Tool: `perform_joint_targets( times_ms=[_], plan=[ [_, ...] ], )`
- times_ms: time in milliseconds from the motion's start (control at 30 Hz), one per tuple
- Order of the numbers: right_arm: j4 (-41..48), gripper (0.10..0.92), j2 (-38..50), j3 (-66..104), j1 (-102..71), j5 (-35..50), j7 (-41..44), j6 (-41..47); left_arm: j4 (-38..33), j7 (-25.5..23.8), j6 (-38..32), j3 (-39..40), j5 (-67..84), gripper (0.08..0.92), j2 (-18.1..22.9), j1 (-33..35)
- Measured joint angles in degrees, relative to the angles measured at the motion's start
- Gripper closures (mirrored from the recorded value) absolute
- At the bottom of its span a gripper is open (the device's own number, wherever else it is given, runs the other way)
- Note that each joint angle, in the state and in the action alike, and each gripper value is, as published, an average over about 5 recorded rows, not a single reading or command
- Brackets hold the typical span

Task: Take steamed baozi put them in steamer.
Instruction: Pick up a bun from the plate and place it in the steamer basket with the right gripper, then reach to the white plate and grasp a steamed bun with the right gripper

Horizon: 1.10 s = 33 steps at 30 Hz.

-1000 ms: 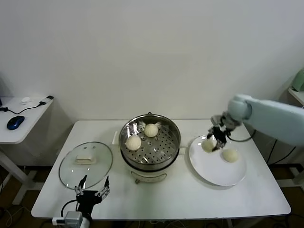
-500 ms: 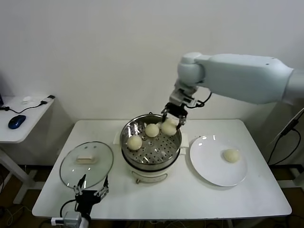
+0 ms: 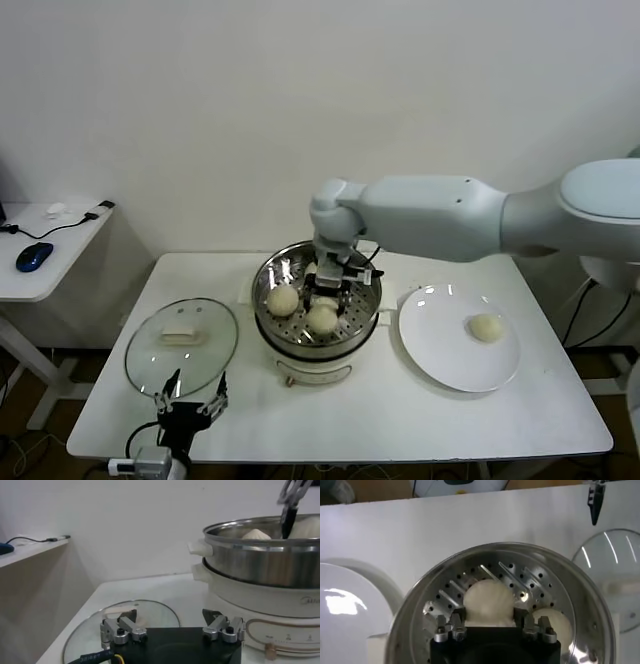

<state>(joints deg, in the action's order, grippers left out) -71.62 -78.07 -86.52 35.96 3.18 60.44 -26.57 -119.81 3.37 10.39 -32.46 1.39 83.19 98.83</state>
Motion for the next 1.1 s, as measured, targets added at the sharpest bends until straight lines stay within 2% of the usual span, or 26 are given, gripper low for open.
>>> perform_joint_targets(
  times_ms=[133,367,733,1100],
  plan=[
    [1.09,0.351,-0.97,0.12,-1.0,-0.54,-0.31,-0.66,0.15,0.07,-0.11,-0.14,0.12,0.177,0.0,0.03],
    [2.0,0.212,-1.25,0.25,-0.83,0.29,-0.18,-2.15,0.04,0.09,-0.09,-0.21,0.18,0.177,0.0,0.18],
    [5.19,0.202,3.83,-1.81,6.24,6.83,2.43,-2.58,-0.86,0.01,-0.1,0.04,-0.05,0.177,0.0,0.81],
    [7.26,0.203,20.57,-12.22,14.29,18.4,4.72,11.4,-1.29,-0.36,-0.56,0.14,-0.14,0.177,0.04,0.9]
  ],
)
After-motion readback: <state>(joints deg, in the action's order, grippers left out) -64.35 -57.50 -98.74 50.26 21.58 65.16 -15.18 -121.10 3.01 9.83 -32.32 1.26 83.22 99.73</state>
